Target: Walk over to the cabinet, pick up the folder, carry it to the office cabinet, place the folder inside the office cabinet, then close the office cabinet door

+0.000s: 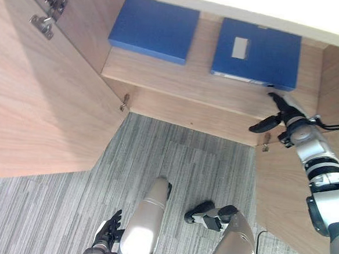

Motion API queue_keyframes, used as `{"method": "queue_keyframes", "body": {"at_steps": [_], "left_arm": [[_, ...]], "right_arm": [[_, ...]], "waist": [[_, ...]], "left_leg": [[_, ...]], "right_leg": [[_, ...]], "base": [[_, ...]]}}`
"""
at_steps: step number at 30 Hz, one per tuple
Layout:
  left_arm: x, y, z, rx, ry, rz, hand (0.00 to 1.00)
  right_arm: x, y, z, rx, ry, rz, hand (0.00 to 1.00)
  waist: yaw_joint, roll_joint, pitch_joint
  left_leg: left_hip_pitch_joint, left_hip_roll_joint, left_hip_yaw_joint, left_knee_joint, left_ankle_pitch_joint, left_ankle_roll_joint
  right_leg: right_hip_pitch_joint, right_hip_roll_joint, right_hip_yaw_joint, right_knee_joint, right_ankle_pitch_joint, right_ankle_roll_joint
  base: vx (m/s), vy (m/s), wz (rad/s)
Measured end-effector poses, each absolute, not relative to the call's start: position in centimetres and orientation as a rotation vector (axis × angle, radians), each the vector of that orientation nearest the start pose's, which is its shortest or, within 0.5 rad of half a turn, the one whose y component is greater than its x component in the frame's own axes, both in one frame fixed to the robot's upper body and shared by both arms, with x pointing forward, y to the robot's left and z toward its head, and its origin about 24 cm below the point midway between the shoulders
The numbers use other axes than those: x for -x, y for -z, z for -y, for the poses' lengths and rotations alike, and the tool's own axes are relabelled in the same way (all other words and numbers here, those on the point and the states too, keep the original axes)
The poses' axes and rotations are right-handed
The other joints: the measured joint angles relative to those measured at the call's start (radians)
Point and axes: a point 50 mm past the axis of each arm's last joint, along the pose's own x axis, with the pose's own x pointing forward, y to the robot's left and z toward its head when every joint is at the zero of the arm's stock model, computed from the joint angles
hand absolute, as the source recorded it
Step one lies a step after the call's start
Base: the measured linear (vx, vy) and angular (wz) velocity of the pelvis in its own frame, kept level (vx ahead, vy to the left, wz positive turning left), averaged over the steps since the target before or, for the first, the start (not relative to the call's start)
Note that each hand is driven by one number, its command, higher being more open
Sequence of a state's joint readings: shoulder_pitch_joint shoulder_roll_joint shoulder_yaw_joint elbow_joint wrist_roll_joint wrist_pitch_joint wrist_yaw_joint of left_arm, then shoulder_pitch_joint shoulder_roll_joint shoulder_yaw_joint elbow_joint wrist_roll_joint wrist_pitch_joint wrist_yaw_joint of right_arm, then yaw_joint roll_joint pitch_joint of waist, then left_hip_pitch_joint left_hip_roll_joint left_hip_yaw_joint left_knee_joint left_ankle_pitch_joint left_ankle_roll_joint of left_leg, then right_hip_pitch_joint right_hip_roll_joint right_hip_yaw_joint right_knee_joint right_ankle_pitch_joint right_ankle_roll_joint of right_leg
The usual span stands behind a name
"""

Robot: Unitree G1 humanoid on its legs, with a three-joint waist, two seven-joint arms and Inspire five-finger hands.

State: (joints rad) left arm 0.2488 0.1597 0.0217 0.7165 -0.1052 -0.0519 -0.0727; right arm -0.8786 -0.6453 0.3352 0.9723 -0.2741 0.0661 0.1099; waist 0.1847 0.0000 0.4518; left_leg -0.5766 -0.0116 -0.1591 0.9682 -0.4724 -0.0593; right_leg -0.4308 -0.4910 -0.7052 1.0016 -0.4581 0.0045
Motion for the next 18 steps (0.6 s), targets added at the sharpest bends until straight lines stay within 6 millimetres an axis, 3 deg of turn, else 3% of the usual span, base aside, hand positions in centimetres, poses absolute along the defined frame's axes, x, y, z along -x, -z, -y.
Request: {"method": "queue_keyframes", "body": {"at_steps": [4,7,9,10,11,12,13,14,15,16,18], "left_arm": [[-9.1,14.0,-21.5,0.009,-0.144,-0.937,1.00],[-8.2,14.4,-21.5,0.036,-0.195,-0.969,1.00],[-7.1,15.0,-21.7,0.073,-0.258,-1.009,1.00],[-6.8,15.1,-21.8,0.082,-0.280,-1.016,1.00],[-6.4,15.3,-21.7,0.101,-0.304,-1.033,1.00],[-5.8,15.5,-22.0,0.110,-0.333,-1.052,1.00],[-5.5,15.5,-22.2,0.106,-0.340,-1.063,1.00],[-4.9,15.7,-22.6,0.091,-0.355,-1.087,1.00],[-4.3,15.9,-22.8,0.074,-0.364,-1.121,1.00],[-3.8,16.0,-22.8,0.070,-0.369,-1.139,1.00],[-2.5,16.2,-22.9,0.058,-0.381,-1.189,1.00]], "right_arm": [[-39.0,-11.2,22.7,1.006,-0.143,-0.253,1.00],[-39.2,-10.5,20.1,0.950,-0.223,-0.236,1.00],[-39.3,-9.9,18.4,0.923,-0.259,-0.232,1.00],[-39.3,-9.8,18.2,0.918,-0.262,-0.232,1.00],[-39.3,-9.8,17.9,0.911,-0.262,-0.226,1.00],[-39.3,-9.7,17.6,0.893,-0.257,-0.218,1.00],[-39.2,-9.5,17.4,0.868,-0.251,-0.215,1.00],[-38.8,-8.5,17.3,0.782,-0.228,-0.221,1.00],[-38.1,-7.5,17.1,0.720,-0.218,-0.218,1.00],[-37.6,-6.5,16.8,0.698,-0.228,-0.231,1.00],[-35.0,-2.0,16.0,0.540,-0.226,-0.334,1.00]], "waist": [[0.001,-0.005,-0.003],[0.002,-0.006,-0.007],[0.008,-0.013,-0.040],[0.013,-0.015,-0.052],[0.020,-0.023,-0.076],[0.020,-0.043,-0.101],[0.022,-0.055,-0.113],[0.006,-0.069,-0.153],[0.001,-0.078,-0.171],[-0.003,-0.087,-0.184],[-0.024,-0.090,-0.219]], "left_leg": [[0.136,0.094,0.098,-0.144,0.035,0.002],[0.228,0.152,0.182,-0.208,0.041,0.005],[0.275,0.176,0.177,-0.216,0.052,0.022],[0.282,0.171,0.146,-0.211,0.054,0.026],[0.293,0.143,0.054,-0.192,0.065,0.033],[0.281,0.090,-0.037,-0.136,0.097,0.018],[0.275,0.075,-0.069,-0.137,0.063,0.026],[0.308,0.082,-0.112,-0.294,0.049,0.029],[0.354,0.086,-0.100,-0.397,0.099,-0.014],[0.369,0.082,-0.082,-0.416,0.114,-0.019],[0.449,0.059,-0.002,-0.491,0.138,0.003]], "right_leg": [[0.052,0.127,0.049,-0.192,0.108,-0.016],[0.086,0.212,0.110,-0.302,0.172,-0.025],[0.106,0.300,0.187,-0.408,0.231,-0.023],[0.109,0.325,0.211,-0.434,0.249,-0.026],[0.118,0.359,0.252,-0.480,0.279,-0.029],[0.123,0.367,0.301,-0.512,0.302,-0.029],[0.123,0.368,0.325,-0.524,0.313,-0.022],[0.123,0.375,0.351,-0.553,0.333,-0.013],[0.129,0.379,0.397,-0.570,0.347,0.005],[0.134,0.378,0.422,-0.592,0.364,0.018],[0.185,0.381,0.504,-0.707,0.430,0.057]], "base": [[0.08,-0.026,-0.83],[0.10,0.049,-1.17],[0.10,0.094,-1.33],[0.09,0.115,-1.32],[0.09,0.152,-1.24],[0.08,0.179,-1.16],[0.06,0.195,-0.94],[0.04,0.206,-0.86],[0.03,0.215,-0.83],[0.04,0.221,-0.84],[0.03,0.238,-0.88]]}}
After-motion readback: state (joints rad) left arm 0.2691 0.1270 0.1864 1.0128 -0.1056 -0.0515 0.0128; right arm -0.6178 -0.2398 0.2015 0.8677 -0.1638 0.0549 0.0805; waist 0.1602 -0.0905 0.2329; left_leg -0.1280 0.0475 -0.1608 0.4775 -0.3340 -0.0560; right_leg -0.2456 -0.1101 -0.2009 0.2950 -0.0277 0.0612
